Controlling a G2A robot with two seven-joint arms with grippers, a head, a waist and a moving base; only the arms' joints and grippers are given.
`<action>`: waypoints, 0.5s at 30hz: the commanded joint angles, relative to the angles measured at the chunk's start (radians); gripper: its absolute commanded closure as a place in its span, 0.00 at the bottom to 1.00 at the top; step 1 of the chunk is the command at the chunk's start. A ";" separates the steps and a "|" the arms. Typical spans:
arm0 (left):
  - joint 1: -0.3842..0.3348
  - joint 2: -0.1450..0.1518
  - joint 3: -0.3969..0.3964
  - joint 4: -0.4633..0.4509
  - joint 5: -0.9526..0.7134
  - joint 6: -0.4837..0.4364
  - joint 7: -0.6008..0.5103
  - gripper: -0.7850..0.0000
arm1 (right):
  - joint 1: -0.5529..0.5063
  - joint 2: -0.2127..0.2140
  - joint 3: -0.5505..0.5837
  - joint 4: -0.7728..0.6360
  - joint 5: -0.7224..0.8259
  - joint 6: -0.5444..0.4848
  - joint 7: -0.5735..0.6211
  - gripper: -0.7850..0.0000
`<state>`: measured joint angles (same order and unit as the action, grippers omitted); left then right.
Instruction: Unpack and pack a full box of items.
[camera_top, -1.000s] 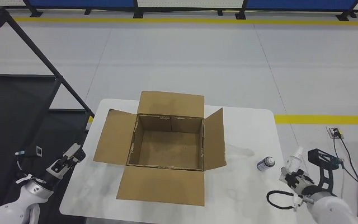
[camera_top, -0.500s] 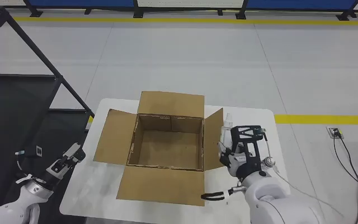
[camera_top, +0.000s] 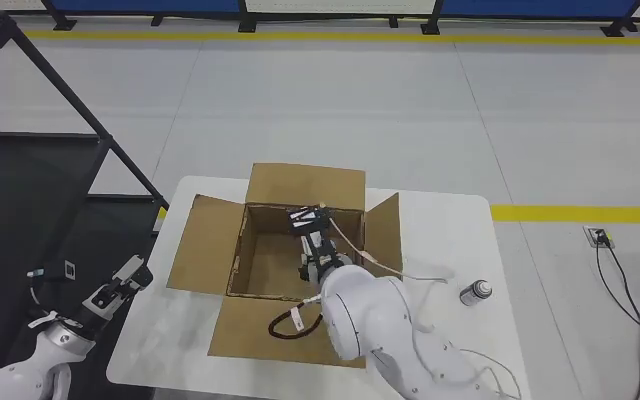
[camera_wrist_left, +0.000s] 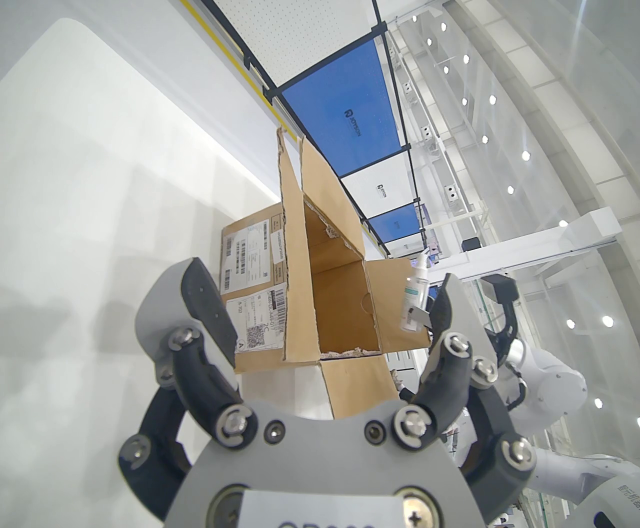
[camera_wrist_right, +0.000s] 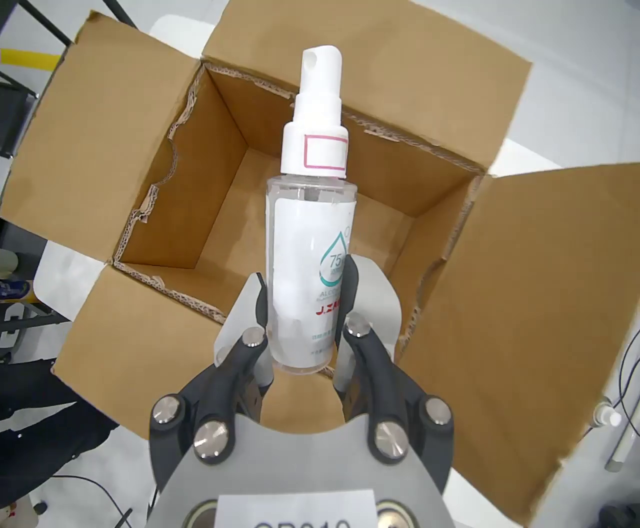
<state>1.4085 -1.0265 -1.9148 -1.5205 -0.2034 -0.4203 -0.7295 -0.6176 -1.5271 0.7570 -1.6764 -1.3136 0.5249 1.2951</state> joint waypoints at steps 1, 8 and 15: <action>0.000 0.000 0.000 0.000 0.000 0.000 0.000 0.00 | 0.081 -0.041 -0.037 0.155 0.055 0.006 -0.006 1.00; 0.000 0.000 0.000 0.000 0.000 0.000 0.000 0.00 | 0.288 -0.206 -0.183 0.631 0.221 0.047 -0.047 1.00; 0.000 0.000 0.000 0.000 0.000 0.000 0.000 0.00 | 0.375 -0.340 -0.259 0.971 0.337 0.084 -0.098 1.00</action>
<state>1.4085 -1.0265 -1.9148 -1.5205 -0.2034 -0.4203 -0.7295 -0.2487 -1.8543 0.5039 -0.7475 -0.9845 0.6089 1.2043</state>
